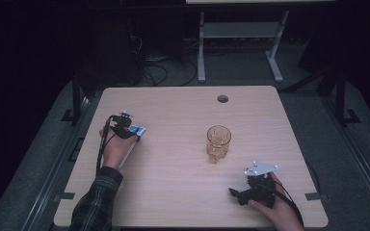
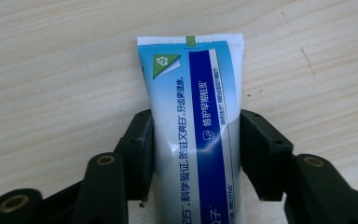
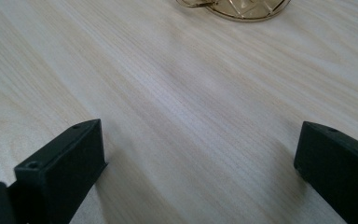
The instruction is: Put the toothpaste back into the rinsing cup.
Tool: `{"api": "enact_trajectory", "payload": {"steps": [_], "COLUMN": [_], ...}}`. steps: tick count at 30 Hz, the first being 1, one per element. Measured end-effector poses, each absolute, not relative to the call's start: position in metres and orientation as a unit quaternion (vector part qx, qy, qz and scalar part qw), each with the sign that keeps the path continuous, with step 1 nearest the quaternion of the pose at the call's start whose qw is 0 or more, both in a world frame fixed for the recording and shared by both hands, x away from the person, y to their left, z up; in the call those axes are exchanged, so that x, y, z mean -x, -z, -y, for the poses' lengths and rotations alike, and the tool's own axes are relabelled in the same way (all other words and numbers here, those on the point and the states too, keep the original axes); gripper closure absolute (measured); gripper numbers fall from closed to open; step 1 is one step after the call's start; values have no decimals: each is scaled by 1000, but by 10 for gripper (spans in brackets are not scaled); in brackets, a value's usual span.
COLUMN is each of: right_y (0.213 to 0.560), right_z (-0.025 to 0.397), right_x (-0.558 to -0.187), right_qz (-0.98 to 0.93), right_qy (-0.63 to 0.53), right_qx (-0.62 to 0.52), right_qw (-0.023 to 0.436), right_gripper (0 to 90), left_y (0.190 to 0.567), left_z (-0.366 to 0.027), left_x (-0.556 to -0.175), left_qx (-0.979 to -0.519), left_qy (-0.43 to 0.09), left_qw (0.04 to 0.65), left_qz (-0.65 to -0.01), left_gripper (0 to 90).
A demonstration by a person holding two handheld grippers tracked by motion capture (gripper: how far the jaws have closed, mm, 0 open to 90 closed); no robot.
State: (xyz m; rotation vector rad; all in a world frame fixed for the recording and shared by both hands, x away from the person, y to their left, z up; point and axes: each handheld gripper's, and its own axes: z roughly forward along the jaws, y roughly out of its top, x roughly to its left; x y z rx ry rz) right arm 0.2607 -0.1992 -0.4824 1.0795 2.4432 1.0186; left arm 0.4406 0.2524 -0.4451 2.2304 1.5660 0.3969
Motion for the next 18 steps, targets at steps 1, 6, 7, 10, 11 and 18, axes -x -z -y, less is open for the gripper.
{"api": "enact_trajectory", "payload": {"steps": [1, 6, 7, 10, 11, 18], "right_y": [482, 482, 482, 482, 482, 482], "right_z": [199, 199, 199, 199, 199, 199], "right_x": [-261, -261, -261, -261, -261, -261], "right_qz": [-846, -846, -846, -846, -846, -846], "right_qy": [-353, -353, -353, -353, -353, -353], "right_qx": [-374, -374, -374, -374, -374, -373], "right_qw": [141, 141, 141, 141, 141, 141], "right_gripper": [9, 9, 9, 10, 10, 9], "left_y": [445, 443, 443, 438, 438, 436], "left_z": [-253, -255, -255, -258, -258, -261], "left_x": [-441, -441, -441, -442, -442, -440], "left_qx": [-795, -794, -794, -803, -803, -807], "left_qy": [-141, -122, -122, -105, -105, -94], "left_qw": [193, 194, 194, 195, 195, 208], "left_qz": [-558, -563, -563, -554, -554, -545], "left_gripper": [512, 595, 612, 684, 706, 732]}}
